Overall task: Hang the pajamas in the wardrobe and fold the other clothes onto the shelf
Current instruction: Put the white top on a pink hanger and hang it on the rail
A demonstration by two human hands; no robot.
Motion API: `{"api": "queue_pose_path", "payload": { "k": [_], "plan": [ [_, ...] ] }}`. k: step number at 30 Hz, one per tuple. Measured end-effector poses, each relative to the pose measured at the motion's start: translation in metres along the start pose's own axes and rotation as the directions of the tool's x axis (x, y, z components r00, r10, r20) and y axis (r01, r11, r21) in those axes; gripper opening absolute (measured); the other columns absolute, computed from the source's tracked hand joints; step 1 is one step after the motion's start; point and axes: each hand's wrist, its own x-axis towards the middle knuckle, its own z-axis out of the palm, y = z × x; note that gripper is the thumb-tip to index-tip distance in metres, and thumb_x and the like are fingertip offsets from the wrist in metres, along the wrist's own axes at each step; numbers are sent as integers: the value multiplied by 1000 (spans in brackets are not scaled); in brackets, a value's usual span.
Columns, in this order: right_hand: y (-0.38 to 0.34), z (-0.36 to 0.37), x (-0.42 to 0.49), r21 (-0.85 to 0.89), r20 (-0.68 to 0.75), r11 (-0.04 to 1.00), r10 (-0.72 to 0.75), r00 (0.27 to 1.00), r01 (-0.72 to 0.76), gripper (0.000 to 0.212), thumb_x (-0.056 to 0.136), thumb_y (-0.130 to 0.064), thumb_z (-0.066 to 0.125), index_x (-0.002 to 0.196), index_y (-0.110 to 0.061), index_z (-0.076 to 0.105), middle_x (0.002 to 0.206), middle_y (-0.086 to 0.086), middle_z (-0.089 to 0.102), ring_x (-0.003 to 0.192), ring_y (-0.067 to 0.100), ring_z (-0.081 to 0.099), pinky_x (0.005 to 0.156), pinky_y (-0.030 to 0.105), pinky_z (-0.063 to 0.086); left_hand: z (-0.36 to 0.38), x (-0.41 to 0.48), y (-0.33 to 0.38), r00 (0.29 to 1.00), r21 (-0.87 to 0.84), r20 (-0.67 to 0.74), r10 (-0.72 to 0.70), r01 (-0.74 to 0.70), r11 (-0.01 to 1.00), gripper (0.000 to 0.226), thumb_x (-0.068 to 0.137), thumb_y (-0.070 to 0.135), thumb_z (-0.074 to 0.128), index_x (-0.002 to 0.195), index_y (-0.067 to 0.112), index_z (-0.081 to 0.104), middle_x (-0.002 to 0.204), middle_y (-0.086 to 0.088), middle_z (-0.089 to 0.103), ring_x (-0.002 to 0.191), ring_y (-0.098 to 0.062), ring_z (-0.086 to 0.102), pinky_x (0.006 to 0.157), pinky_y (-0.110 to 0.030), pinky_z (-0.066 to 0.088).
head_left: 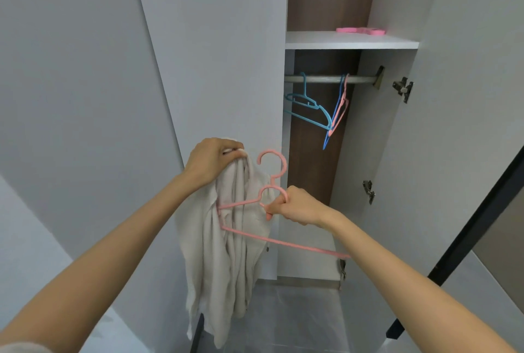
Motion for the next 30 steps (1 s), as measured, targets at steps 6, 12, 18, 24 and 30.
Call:
{"api": "queue_pose_path", "payload": {
  "k": [6,12,18,24,30],
  "plan": [
    [3,14,14,124,-205,991,-27,978,53,33,91,-29,58,61,-23,70,43,-12,42,40,3,33,52,21,27,-8,0,12,995,-432,12,-97,93,897,11,87,24,67,77,23,71,81,24,68,83,14,60,76,0,37],
    [3,8,19,229,-367,957,-83,926,176,33,88,-31,63,57,-22,71,47,-6,44,50,11,34,54,30,28,-9,-4,20,996,-470,93,17,29,882,15,89,26,64,76,18,68,72,10,62,70,5,52,69,-6,38],
    [1,3,17,291,-437,907,-155,886,303,37,91,-18,61,56,-27,68,45,-14,51,45,-1,41,51,9,33,-1,0,31,994,-334,60,91,-66,940,6,88,35,63,87,33,69,90,18,68,81,2,60,76,-10,41],
    [0,3,17,352,-463,877,-142,875,328,32,91,-22,63,60,-15,71,45,-12,50,48,1,37,54,11,31,-2,6,46,963,28,51,266,-267,963,15,95,36,50,95,30,64,69,27,52,65,7,51,63,-6,30],
    [-6,-2,13,384,-473,865,-115,873,322,29,91,-18,63,64,-15,72,50,-13,58,53,-1,47,64,17,36,3,4,49,922,223,130,365,-386,895,21,100,32,38,97,22,57,89,8,40,67,-6,38,57,-15,25]
  ]
}}
